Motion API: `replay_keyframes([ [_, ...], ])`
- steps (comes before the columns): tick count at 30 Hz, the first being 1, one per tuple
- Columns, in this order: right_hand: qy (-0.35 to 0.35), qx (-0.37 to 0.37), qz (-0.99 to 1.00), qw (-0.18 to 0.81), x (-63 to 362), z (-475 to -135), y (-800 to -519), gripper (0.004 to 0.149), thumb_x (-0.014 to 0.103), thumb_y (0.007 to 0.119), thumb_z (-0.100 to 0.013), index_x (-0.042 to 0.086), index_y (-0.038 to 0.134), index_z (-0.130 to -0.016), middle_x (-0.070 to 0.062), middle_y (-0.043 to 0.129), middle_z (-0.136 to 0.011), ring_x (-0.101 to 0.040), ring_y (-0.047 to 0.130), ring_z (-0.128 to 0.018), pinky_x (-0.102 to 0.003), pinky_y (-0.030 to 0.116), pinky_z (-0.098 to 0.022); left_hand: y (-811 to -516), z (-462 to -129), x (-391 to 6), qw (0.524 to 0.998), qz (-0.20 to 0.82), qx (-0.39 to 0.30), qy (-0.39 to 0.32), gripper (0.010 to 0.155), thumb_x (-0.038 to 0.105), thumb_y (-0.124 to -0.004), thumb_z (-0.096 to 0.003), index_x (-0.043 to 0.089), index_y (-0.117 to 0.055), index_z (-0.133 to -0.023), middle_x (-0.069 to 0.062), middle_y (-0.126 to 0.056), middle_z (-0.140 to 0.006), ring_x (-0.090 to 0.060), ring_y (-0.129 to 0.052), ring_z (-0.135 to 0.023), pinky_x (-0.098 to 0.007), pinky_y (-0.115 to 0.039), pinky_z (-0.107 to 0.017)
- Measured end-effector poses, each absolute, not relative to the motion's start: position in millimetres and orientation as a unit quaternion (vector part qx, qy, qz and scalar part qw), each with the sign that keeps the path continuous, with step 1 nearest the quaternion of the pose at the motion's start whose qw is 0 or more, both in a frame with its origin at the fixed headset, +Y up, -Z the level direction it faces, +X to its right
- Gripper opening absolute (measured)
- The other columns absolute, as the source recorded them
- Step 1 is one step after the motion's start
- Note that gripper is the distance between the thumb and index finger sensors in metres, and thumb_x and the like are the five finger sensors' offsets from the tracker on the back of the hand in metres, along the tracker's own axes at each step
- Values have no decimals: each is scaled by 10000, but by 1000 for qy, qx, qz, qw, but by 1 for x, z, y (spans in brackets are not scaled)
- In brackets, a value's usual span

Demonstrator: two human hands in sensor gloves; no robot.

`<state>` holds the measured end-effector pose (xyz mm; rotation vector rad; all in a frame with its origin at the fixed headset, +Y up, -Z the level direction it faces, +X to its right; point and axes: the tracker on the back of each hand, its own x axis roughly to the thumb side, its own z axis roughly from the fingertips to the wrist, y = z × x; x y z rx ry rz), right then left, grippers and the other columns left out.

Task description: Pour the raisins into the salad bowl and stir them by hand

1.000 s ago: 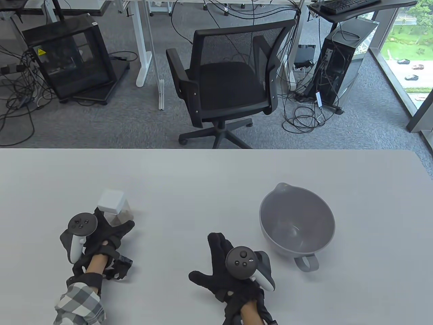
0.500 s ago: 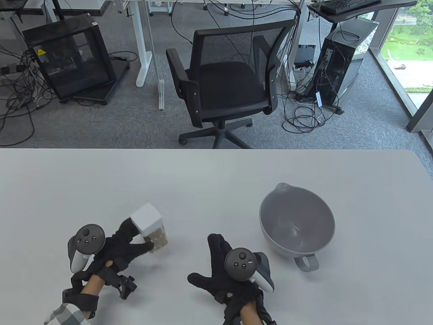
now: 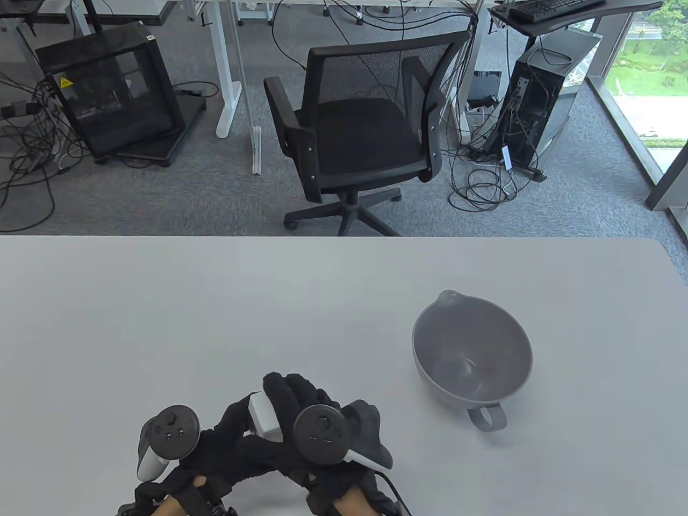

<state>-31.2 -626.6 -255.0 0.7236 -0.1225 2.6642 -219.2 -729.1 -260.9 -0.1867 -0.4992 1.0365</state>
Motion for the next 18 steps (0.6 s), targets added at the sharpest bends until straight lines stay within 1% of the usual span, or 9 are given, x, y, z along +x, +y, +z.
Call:
replay_keyframes([
  [2,-35,271,950,149,-40,-256,-617,792,668,695,-522,126,503,-1066,-298,624,-989,-369,779,-696,-460,726,-495,-730,-262,-220,827,500,-97,-237,964,492,-988,-386,207,-353,-1052,-208,-477,-1007,-432,-692,-846,-611,-814,-508],
  [4,25,311,942,127,-49,-258,-607,758,597,767,-516,148,502,-1067,-310,599,-1011,-413,756,-734,-510,702,-531,-732,-264,-224,827,498,-95,-244,947,479,-1013,-361,196,-417,-1041,-186,-511,-1012,-423,-703,-850,-620,-819,-509],
  [6,123,397,899,138,-54,-259,-601,593,441,820,-528,283,527,-1019,-198,503,-1117,-464,587,-912,-647,517,-669,-734,-266,-227,815,492,-124,-280,930,457,-1033,-340,224,-468,-1041,-153,-542,-1030,-415,-714,-878,-637,-806,-526],
  [9,147,432,867,201,-54,-258,-598,400,360,817,-532,260,719,-906,-163,461,-1149,-521,372,-1001,-758,338,-659,-734,-265,-227,815,488,-125,-286,926,435,-1033,-345,234,-467,-1049,-141,-526,-1047,-428,-691,-903,-642,-787,-544],
  [10,132,421,873,208,-53,-257,-598,409,404,788,-547,247,718,-918,-133,406,-1167,-524,326,-1008,-763,304,-659,-734,-266,-226,820,484,-120,-280,922,438,-1028,-349,228,-466,-1049,-145,-530,-1046,-434,-698,-897,-638,-792,-542],
  [12,41,321,930,172,-53,-252,-603,687,564,709,-545,184,532,-1089,-221,303,-1175,-529,354,-994,-749,337,-660,-736,-266,-224,815,500,-122,-267,922,432,-1020,-357,240,-441,-1048,-155,-529,-1069,-446,-684,-903,-641,-786,-548],
  [14,-9,252,965,74,-56,-247,-607,856,703,583,-510,77,530,-1092,-316,598,-1068,-535,681,-833,-663,592,-600,-738,-266,-223,813,510,-128,-250,920,426,-1019,-359,234,-435,-1043,-168,-527,-1082,-461,-696,-897,-649,-796,-540],
  [15,14,253,967,34,-59,-245,-609,837,723,546,-523,98,539,-1079,-250,686,-1032,-442,787,-778,-581,684,-579,-739,-266,-222,819,503,-130,-244,917,411,-1026,-354,232,-444,-1039,-174,-545,-1076,-473,-690,-903,-665,-790,-539],
  [18,111,354,925,81,-69,-242,-613,581,434,753,-559,168,564,-1039,-208,502,-1131,-519,572,-934,-698,490,-663,-741,-265,-219,834,462,-140,-268,911,397,-1036,-340,260,-455,-1029,-149,-596,-1064,-459,-696,-937,-665,-802,-542],
])
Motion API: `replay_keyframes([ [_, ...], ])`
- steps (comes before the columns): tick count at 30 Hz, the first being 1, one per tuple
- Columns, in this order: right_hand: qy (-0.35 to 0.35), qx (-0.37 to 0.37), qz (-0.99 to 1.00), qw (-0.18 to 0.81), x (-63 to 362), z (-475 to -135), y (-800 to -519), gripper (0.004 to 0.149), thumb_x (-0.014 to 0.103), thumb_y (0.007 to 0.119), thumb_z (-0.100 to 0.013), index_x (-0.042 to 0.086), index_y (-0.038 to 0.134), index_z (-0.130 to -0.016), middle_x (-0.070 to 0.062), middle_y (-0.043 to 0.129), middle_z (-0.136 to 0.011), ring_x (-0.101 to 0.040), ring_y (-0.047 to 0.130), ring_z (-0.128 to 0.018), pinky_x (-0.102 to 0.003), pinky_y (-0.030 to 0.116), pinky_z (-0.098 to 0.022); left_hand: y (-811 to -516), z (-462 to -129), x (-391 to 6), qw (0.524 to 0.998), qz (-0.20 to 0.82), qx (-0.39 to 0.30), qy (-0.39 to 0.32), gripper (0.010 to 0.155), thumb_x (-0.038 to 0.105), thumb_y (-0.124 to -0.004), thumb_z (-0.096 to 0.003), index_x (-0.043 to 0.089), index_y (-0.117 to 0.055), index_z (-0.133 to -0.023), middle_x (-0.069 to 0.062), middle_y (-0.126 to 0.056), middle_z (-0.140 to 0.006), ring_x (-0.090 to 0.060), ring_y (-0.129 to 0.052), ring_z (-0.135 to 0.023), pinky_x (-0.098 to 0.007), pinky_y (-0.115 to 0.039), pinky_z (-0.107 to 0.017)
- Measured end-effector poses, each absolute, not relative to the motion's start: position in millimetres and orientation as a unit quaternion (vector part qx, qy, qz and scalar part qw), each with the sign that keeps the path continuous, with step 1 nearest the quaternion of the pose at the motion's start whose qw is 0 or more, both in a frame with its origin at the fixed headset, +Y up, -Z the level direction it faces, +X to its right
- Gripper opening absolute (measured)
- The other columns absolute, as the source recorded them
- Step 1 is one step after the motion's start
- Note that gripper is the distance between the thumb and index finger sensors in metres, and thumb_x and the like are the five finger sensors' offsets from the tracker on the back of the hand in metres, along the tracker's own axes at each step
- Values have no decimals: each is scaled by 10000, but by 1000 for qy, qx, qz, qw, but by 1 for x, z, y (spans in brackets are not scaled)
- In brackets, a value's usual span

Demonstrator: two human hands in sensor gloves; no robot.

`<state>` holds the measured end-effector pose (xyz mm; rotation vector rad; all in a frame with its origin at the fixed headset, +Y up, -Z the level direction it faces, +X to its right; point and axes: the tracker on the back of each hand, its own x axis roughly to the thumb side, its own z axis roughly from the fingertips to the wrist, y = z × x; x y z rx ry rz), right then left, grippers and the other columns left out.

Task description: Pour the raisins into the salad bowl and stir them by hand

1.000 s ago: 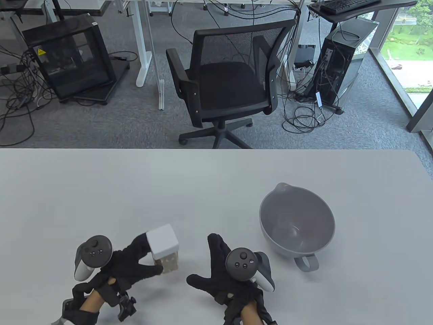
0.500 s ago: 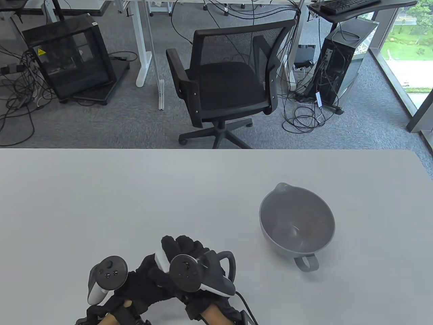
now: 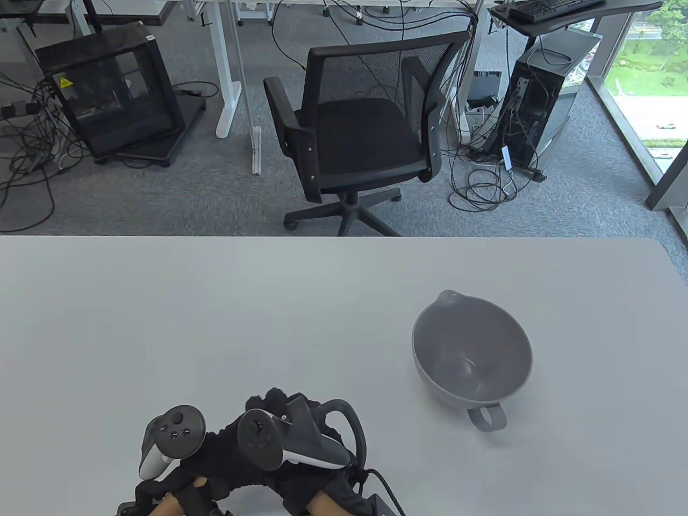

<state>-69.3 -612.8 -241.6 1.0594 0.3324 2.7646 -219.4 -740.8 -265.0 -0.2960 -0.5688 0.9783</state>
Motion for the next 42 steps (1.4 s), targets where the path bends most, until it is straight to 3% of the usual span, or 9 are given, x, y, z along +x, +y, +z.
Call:
replay_keyframes([
  [4,80,420,879,213,-63,-240,-615,369,501,737,-543,190,894,-665,-96,633,-1097,-472,413,-1033,-787,282,-646,-738,-262,-212,826,469,-154,-271,910,419,-1023,-354,246,-444,-1035,-160,-591,-1063,-475,-708,-920,-665,-800,-543],
  [9,-76,228,968,69,-55,-237,-619,849,713,613,-492,68,623,-1045,-295,710,-1013,-420,847,-717,-616,697,-546,-737,-263,-217,837,471,-134,-246,911,424,-1024,-354,230,-449,-1034,-169,-592,-1054,-485,-711,-903,-677,-794,-533],
  [15,96,436,883,144,-61,-235,-615,350,457,796,-519,246,847,-793,-95,496,-1175,-480,358,-1052,-774,339,-664,-739,-263,-219,855,435,-140,-246,910,437,-1024,-352,251,-450,-1033,-154,-595,-1058,-466,-711,-914,-663,-806,-535],
  [19,-25,283,944,169,-53,-236,-621,765,637,672,-515,179,524,-1110,-222,299,-1197,-537,348,-1023,-803,327,-631,-740,-264,-219,852,444,-140,-238,911,437,-1021,-357,241,-445,-1035,-159,-592,-1057,-473,-710,-910,-669,-798,-536],
  [21,-8,213,977,8,-56,-239,-627,884,700,637,-489,94,489,-1115,-336,575,-1096,-544,725,-849,-707,594,-587,-739,-263,-218,857,439,-135,-234,909,434,-1021,-361,233,-447,-1037,-167,-590,-1057,-480,-706,-907,-676,-792,-535],
  [23,83,226,970,-34,-60,-240,-631,842,690,573,-540,122,330,-1112,-227,632,-1029,-284,850,-729,-505,724,-577,-738,-263,-218,871,409,-131,-236,907,423,-1028,-350,233,-460,-1032,-171,-596,-1053,-488,-702,-904,-688,-784,-537],
  [28,2,376,923,80,-40,-236,-604,756,538,793,-479,282,442,-1097,-193,583,-1090,-408,714,-847,-609,577,-661,-732,-264,-224,843,446,-157,-257,908,427,-1023,-357,255,-444,-1036,-150,-588,-1069,-472,-693,-932,-672,-782,-555],
  [33,-81,317,929,172,5,-240,-584,792,494,825,-483,251,409,-1112,-209,570,-1102,-437,699,-868,-659,545,-659,-735,-267,-236,839,468,-140,-240,910,424,-1017,-360,240,-436,-1036,-160,-581,-1066,-484,-694,-925,-685,-763,-563],
  [42,253,145,956,-19,21,-311,-722,971,488,831,-477,121,189,-1107,-187,519,-1095,-490,580,-910,-717,433,-649,-736,-268,-241,832,484,-133,-237,913,423,-1009,-366,232,-422,-1039,-166,-566,-1070,-492,-684,-926,-703,-719,-583],
])
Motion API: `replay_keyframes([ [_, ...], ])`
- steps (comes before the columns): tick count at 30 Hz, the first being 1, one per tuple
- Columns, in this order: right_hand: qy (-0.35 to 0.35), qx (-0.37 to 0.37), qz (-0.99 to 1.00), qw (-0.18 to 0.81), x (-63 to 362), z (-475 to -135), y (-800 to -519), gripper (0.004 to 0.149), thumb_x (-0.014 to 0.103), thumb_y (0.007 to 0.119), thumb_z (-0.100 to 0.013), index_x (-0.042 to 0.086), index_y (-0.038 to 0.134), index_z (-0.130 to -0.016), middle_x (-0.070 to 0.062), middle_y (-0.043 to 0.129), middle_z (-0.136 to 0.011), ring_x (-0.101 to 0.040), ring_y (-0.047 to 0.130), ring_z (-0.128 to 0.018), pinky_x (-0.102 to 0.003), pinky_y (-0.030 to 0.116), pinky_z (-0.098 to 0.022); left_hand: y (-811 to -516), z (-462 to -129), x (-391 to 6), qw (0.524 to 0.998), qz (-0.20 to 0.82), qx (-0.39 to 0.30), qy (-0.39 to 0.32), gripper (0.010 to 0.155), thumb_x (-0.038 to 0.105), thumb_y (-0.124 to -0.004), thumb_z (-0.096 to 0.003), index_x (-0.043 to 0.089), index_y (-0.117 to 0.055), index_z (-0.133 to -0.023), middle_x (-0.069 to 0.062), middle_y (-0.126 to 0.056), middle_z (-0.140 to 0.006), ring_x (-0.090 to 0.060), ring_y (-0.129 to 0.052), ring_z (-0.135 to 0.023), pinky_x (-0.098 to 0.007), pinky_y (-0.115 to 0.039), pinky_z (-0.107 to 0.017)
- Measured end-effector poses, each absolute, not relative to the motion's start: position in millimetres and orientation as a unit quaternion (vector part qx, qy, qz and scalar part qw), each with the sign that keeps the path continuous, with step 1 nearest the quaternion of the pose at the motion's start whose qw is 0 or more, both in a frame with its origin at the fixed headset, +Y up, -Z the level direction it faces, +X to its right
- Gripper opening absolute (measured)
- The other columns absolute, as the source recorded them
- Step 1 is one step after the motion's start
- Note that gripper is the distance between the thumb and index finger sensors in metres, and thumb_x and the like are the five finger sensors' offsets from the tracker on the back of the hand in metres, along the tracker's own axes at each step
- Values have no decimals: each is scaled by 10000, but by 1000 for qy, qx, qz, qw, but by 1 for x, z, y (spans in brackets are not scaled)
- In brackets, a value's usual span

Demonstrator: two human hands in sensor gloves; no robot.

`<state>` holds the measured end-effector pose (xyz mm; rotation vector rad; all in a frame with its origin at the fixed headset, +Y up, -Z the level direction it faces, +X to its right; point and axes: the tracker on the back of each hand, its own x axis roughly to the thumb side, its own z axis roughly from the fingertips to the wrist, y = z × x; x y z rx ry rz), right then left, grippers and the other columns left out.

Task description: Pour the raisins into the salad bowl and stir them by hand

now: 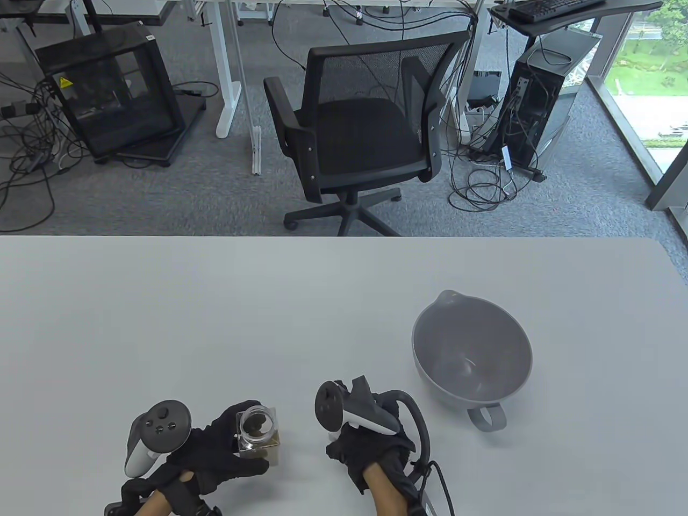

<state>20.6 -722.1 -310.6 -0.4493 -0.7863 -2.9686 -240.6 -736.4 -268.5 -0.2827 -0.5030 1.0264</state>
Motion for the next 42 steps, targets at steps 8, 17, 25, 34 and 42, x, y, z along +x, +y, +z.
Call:
replay_keyframes([
  [8,-289,-112,-947,87,15,-312,-754,960,504,768,-507,120,112,-1092,-204,392,-1108,-477,523,-925,-720,399,-655,-739,-269,-244,830,488,-131,-235,916,435,-1004,-370,216,-418,-1041,-177,-565,-1066,-496,-690,-915,-700,-693,-598],
  [17,22,-40,-994,-103,66,-303,-673,1021,609,703,-489,79,70,-1090,-307,107,-1134,-590,239,-984,-796,233,-623,-740,-269,-241,830,480,-134,-250,915,434,-1003,-371,215,-418,-1040,-178,-565,-1065,-496,-690,-913,-700,-687,-601],
  [25,141,340,-878,-306,225,-284,-685,1033,633,625,-509,-76,106,-1051,-419,91,-1058,-657,227,-922,-812,226,-578,-741,-268,-240,828,476,-135,-263,916,433,-1002,-372,217,-416,-1041,-179,-561,-1067,-496,-686,-917,-700,-683,-605],
  [34,16,366,-839,-403,265,-281,-717,649,545,590,-595,-56,763,-768,-223,896,-769,-464,861,-708,-747,497,-563,-742,-269,-242,828,476,-138,-263,916,434,-1000,-373,215,-414,-1042,-184,-558,-1067,-497,-686,-916,-701,-680,-605],
  [42,15,308,-869,-387,251,-290,-715,488,409,584,-589,5,845,-511,-84,977,-405,-402,942,-598,-677,601,-564,-742,-268,-237,824,467,-156,-280,916,439,-996,-377,208,-413,-1043,-190,-560,-1064,-498,-686,-914,-703,-676,-607],
])
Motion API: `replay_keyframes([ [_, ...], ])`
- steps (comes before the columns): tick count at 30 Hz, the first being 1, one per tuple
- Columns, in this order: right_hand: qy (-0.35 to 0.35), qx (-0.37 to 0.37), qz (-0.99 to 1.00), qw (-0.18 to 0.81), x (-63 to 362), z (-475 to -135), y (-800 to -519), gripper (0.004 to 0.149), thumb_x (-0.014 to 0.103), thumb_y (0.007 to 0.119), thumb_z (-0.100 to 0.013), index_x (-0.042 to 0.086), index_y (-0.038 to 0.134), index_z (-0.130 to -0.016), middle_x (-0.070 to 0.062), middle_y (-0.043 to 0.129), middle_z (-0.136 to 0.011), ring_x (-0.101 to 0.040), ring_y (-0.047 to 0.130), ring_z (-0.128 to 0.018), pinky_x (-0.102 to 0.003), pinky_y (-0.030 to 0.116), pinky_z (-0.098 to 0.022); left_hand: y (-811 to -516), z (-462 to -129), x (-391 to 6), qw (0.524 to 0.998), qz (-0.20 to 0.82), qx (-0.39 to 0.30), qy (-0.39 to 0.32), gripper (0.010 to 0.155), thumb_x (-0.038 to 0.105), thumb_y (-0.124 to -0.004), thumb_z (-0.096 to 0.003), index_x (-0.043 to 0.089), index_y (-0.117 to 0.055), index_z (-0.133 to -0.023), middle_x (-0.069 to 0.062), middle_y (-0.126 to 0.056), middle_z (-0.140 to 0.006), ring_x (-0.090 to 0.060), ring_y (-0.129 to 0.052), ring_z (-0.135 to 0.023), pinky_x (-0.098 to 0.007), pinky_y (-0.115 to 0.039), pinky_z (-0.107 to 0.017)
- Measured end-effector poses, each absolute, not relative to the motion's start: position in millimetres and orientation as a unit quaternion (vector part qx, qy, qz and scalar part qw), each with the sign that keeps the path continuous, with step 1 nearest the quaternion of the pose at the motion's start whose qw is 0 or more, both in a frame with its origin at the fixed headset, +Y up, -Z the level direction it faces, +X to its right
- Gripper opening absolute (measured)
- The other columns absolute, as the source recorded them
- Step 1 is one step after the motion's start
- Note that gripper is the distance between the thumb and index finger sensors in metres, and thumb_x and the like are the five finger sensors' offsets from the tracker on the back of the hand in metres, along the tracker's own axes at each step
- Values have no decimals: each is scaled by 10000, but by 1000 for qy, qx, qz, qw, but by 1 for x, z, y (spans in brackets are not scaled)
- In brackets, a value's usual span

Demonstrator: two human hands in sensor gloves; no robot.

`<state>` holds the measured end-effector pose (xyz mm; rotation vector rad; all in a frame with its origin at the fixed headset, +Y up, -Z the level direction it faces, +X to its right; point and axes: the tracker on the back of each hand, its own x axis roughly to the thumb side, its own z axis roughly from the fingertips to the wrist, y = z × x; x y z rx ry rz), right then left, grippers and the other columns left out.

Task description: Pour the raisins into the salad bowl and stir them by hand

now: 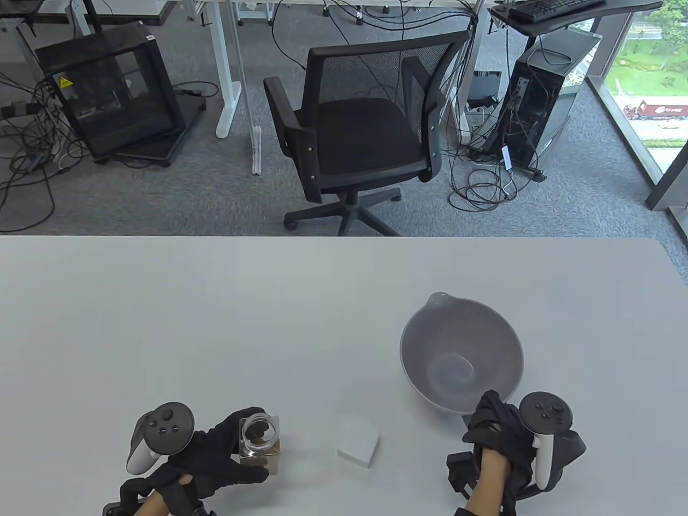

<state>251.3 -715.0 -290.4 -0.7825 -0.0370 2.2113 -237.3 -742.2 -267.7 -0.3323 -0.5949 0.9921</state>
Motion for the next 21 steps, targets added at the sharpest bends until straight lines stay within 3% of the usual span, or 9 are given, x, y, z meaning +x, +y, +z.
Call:
replay_keyframes([
  [5,-1,-168,879,446,174,-318,-721,515,463,561,-597,53,846,-469,-30,966,-351,-355,966,-584,-635,634,-582,-744,-267,-234,819,461,-178,-291,915,435,-997,-378,207,-412,-1044,-196,-557,-1065,-525,-681,-914,-726,-661,-605],
  [11,6,-81,894,441,96,-328,-721,527,499,564,-601,83,849,-448,-5,957,-325,-255,977,-607,-601,669,-591,-743,-266,-232,810,446,-212,-317,915,453,-992,-387,224,-399,-1045,-229,-501,-1093,-650,-621,-915,-797,-618,-589],
  [15,-12,-54,920,388,72,-328,-722,523,501,566,-592,94,851,-430,6,958,-302,-234,991,-575,-590,690,-579,-743,-269,-234,803,460,-215,-314,919,476,-989,-389,246,-394,-1051,-226,-524,-1085,-638,-655,-906,-781,-670,-572],
  [19,17,-62,909,412,70,-328,-731,558,518,562,-593,81,859,-412,2,958,-278,-216,998,-536,-582,704,-569,-745,-271,-239,778,496,-223,-314,929,494,-992,-387,246,-398,-1057,-248,-495,-1081,-564,-710,-884,-653,-778,-561],
  [21,17,-67,905,419,74,-328,-734,576,537,564,-594,78,861,-413,-4,958,-280,-216,995,-532,-582,700,-570,-740,-273,-241,764,502,-227,-335,939,491,-991,-387,236,-388,-1061,-239,-490,-1073,-545,-690,-889,-637,-774,-571],
])
